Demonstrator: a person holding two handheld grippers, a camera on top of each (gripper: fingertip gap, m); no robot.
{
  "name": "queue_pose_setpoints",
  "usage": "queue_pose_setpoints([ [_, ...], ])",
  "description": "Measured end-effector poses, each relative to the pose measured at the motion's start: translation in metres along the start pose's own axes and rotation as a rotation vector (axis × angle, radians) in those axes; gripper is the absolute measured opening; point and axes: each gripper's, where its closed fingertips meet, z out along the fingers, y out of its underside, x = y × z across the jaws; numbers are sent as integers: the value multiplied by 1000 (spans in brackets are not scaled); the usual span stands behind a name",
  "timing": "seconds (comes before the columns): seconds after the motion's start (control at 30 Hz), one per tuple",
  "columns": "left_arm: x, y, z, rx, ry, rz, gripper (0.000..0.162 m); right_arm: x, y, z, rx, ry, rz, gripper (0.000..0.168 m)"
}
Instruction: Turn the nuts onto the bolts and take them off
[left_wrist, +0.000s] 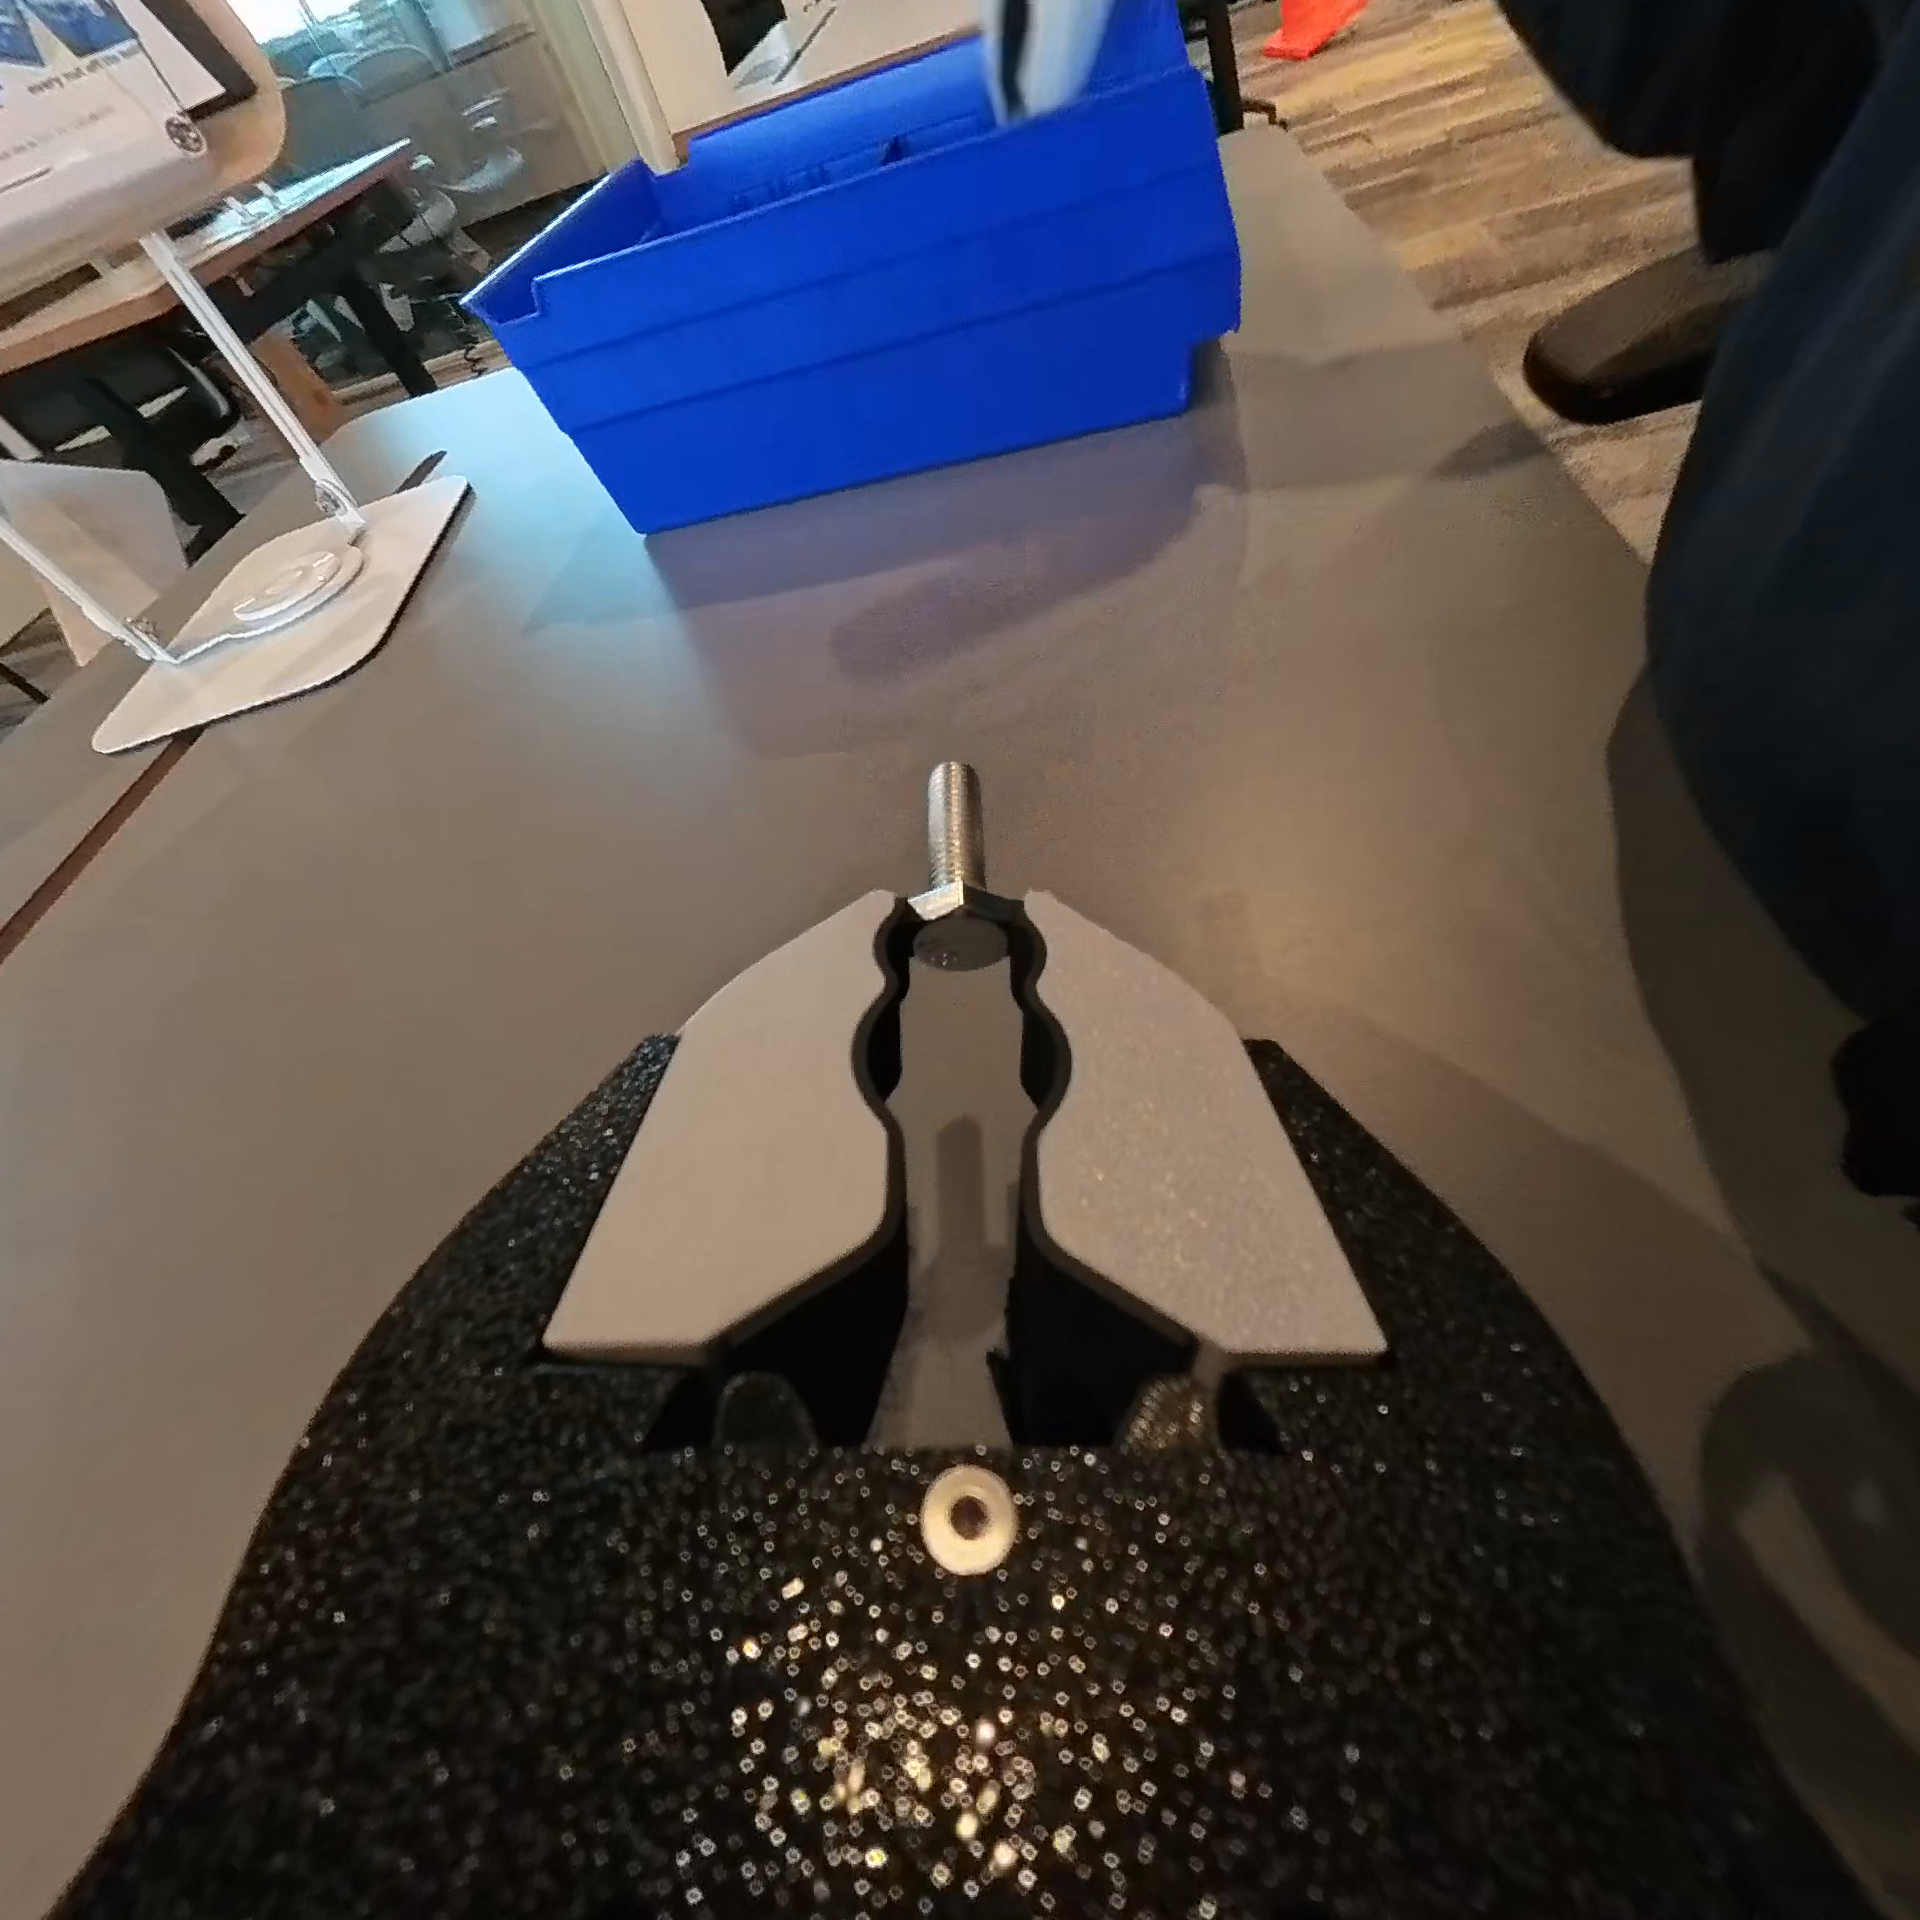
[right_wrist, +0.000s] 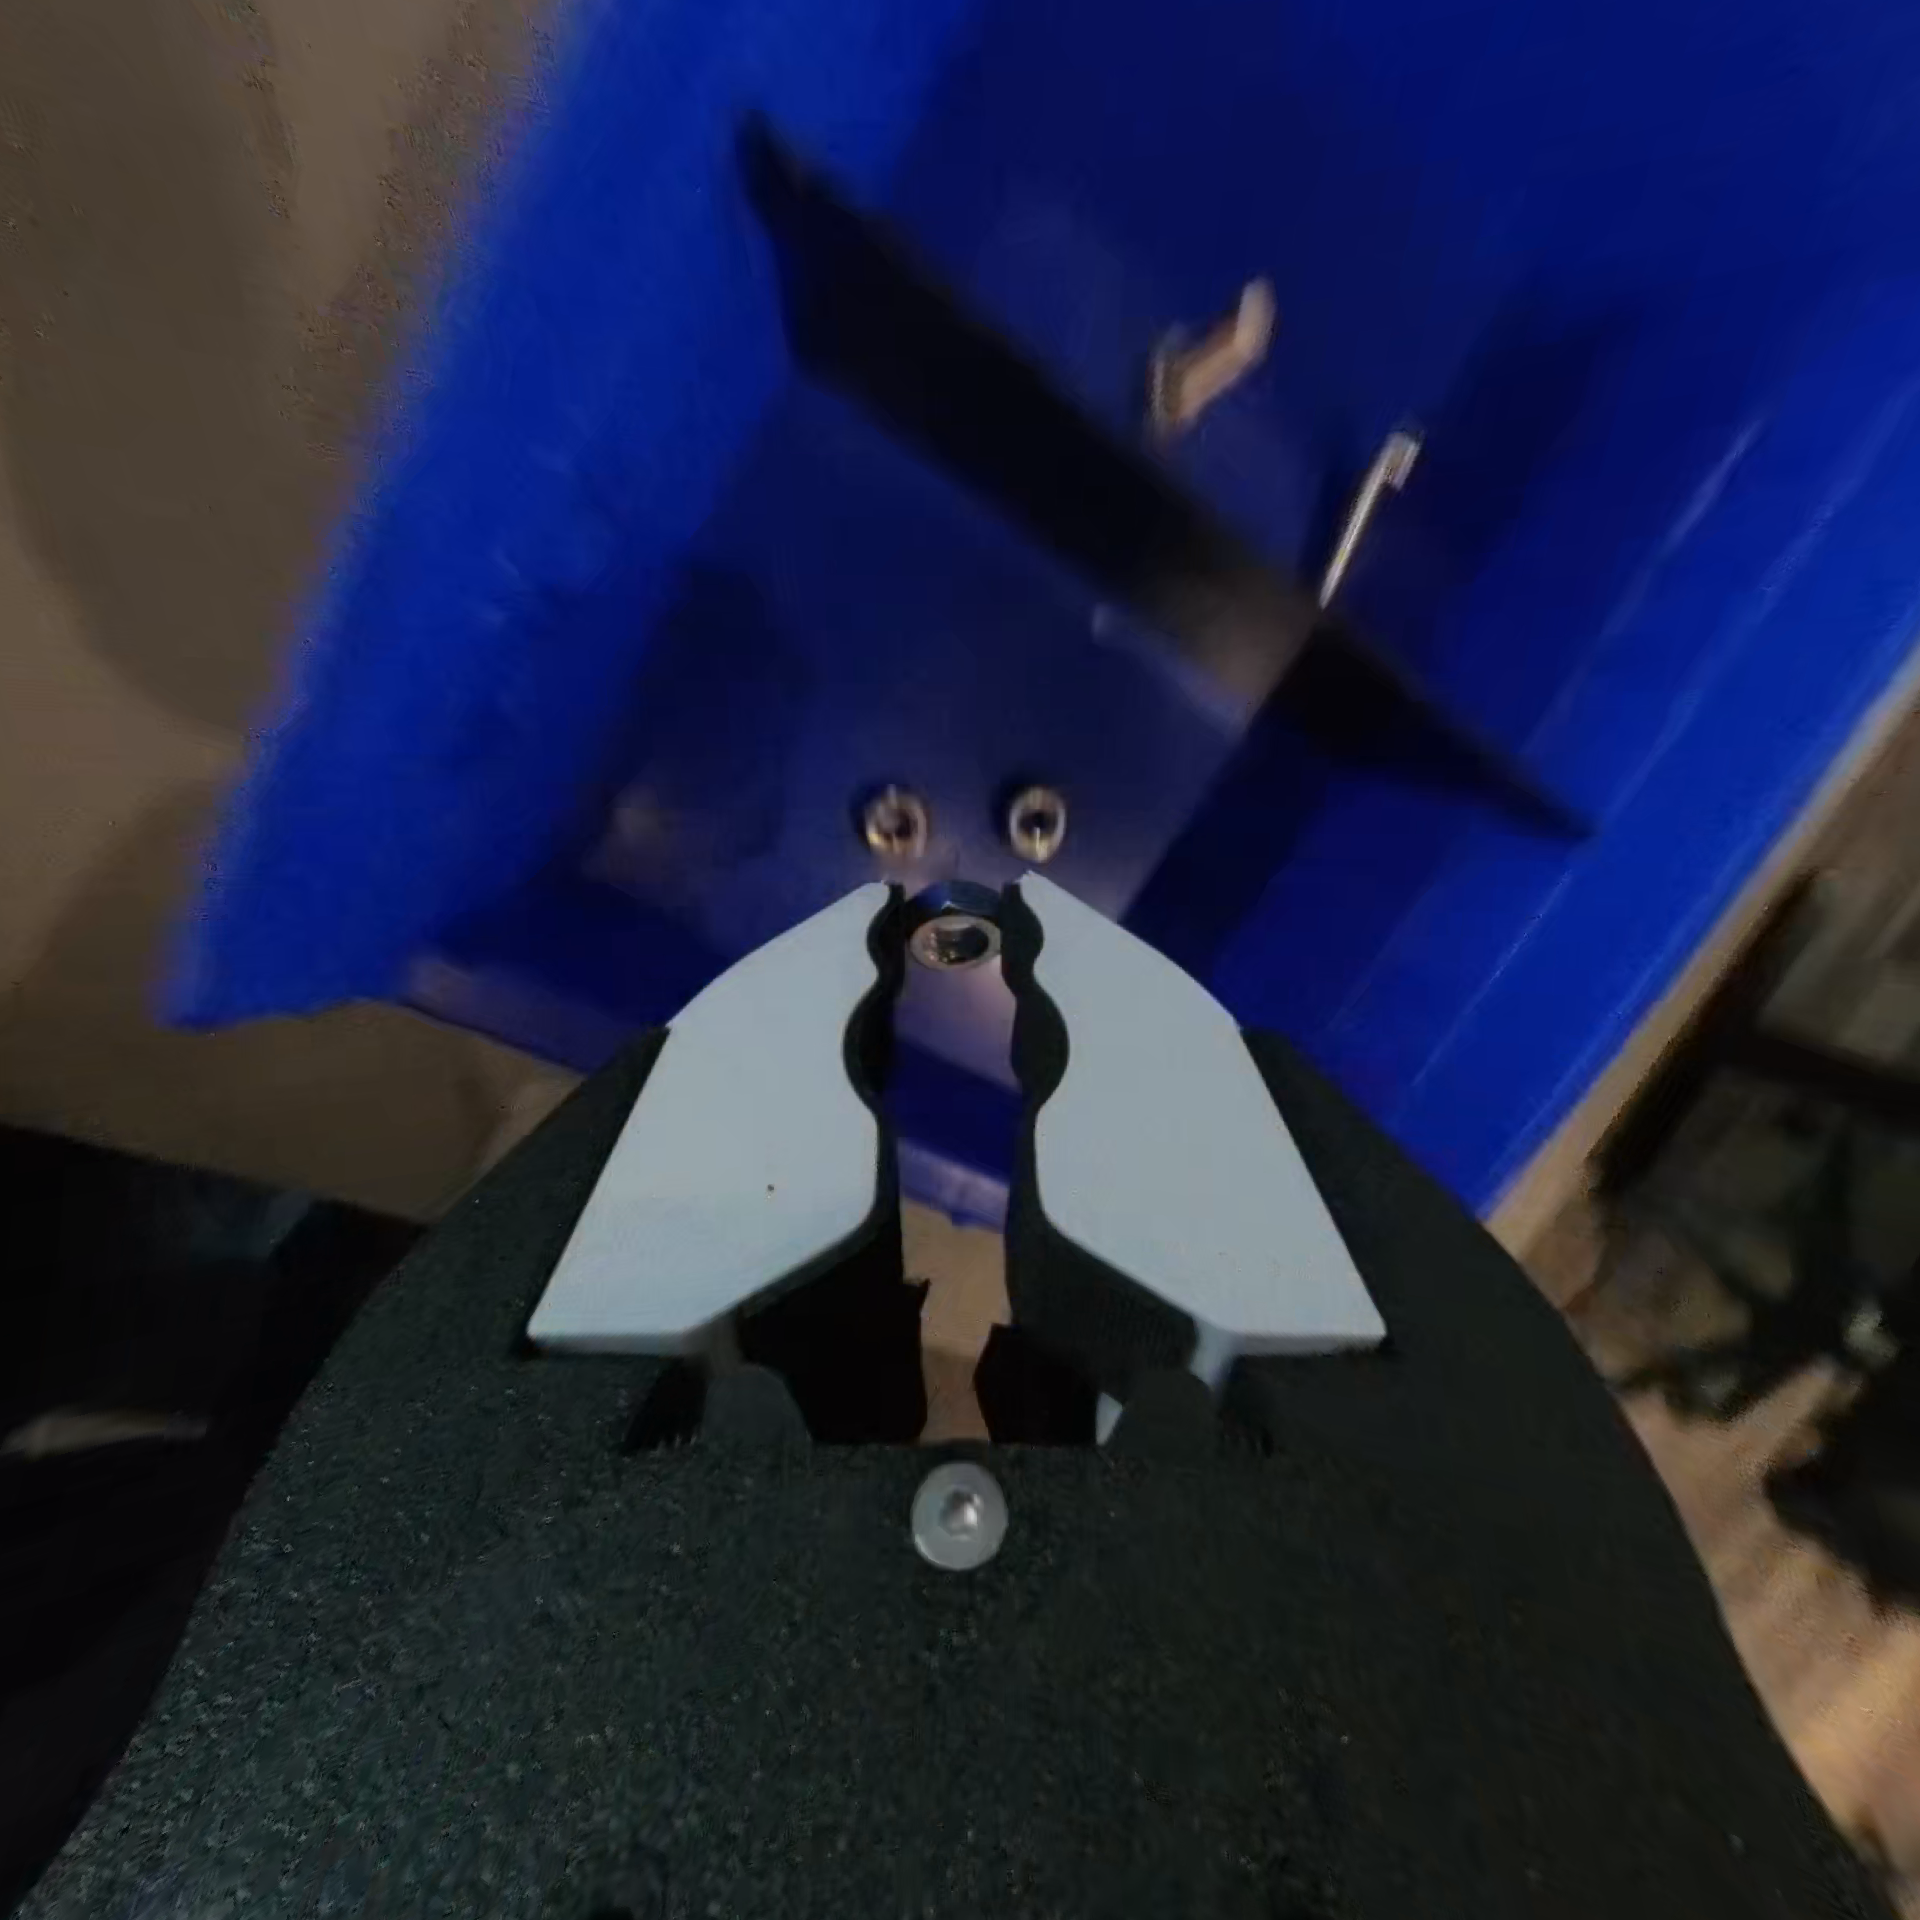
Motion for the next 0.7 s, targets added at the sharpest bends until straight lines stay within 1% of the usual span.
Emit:
queue_pose_setpoints([
  [0.03, 0, 0, 0, -3, 0, 2, 18, 2, 16, 10, -87, -17, 17, 18],
  [0.1, 1, 1, 1, -6, -1, 4, 18, 3, 34, 25, -185, -39, 21, 18],
  [0.23, 1, 1, 1, -11, -3, 8, 18, 1, 40, 46, -236, -76, 24, 18],
  [0.4, 1, 1, 1, -14, -2, 12, 18, -7, 47, 56, -310, -137, 39, 18],
  [0.43, 1, 1, 1, -14, -3, 12, 18, -6, 48, 54, -314, -126, 51, 24],
  [0.47, 1, 1, 1, -14, -4, 13, 18, -4, 45, 49, -292, -104, 67, 25],
  [0.5, 1, 1, 1, -13, -5, 13, 18, -1, 38, 41, -232, -79, 88, 26],
  [0.6, 1, 1, 1, -11, -7, 12, 17, 6, 4, 0, 8, 56, 117, 28],
  [0.63, 0, 1, 1, -9, -8, 12, 17, -1, -16, -17, 118, 81, 82, 28],
  [0.67, 0, 0, 1, -6, -8, 12, 17, -19, -40, -32, 247, 58, 25, 27],
  [0.7, 0, 0, 0, -2, -7, 11, 17, -45, -66, -46, 375, -7, -48, 26],
])
